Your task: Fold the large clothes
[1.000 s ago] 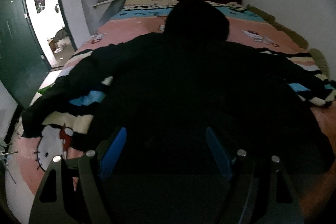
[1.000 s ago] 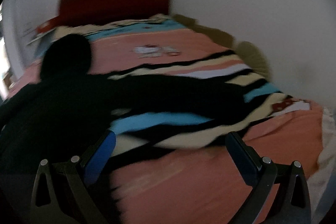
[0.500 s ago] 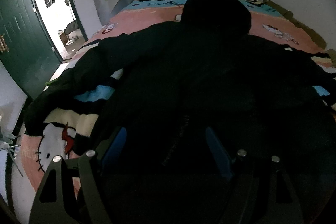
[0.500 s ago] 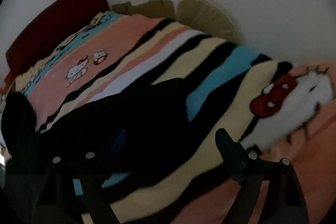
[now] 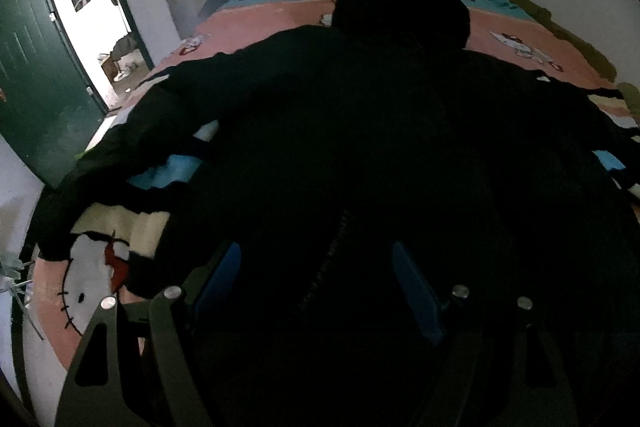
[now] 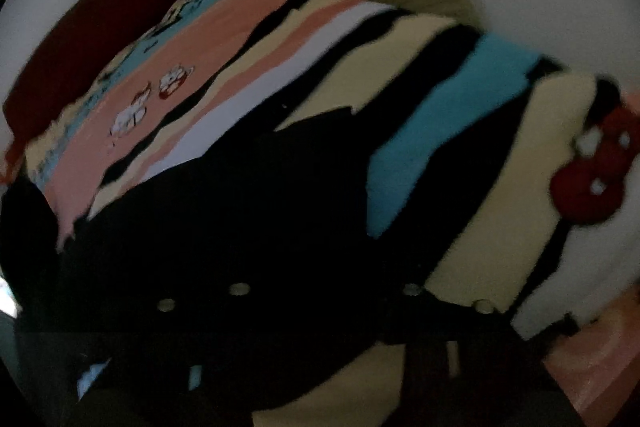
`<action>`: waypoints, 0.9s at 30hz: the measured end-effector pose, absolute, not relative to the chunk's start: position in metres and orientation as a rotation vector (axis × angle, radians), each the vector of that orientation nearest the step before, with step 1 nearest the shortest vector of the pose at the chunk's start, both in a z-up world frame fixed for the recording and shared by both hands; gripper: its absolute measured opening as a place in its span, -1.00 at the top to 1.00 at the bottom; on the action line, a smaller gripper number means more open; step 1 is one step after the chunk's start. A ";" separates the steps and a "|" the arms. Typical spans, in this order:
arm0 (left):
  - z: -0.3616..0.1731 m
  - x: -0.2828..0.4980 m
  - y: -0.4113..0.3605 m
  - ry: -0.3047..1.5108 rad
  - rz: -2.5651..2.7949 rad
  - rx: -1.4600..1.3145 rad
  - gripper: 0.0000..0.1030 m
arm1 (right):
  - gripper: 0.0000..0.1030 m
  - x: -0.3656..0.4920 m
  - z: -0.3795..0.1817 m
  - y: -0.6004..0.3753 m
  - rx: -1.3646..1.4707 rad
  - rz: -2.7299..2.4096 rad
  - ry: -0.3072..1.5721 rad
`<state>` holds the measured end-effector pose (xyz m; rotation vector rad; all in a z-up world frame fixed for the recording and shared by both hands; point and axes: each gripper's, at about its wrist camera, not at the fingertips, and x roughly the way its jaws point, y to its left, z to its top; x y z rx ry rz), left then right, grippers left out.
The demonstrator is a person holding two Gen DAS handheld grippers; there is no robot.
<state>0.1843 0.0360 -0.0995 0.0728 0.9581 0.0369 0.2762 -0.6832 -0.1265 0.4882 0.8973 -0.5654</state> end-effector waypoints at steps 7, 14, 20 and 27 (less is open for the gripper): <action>-0.082 0.169 0.039 0.893 0.015 0.049 -0.50 | 0.66 0.278 -0.068 -0.639 0.362 -0.479 0.826; -0.051 0.148 0.052 0.805 0.004 -0.021 -0.50 | 0.67 0.291 0.018 -0.562 0.248 -0.329 0.710; -0.033 0.134 0.069 0.760 0.011 -0.047 -0.50 | 0.68 0.304 0.081 -0.470 0.179 -0.159 0.625; -0.022 0.119 0.090 0.709 0.030 -0.080 -0.50 | 0.69 0.314 0.123 -0.366 0.117 0.015 0.568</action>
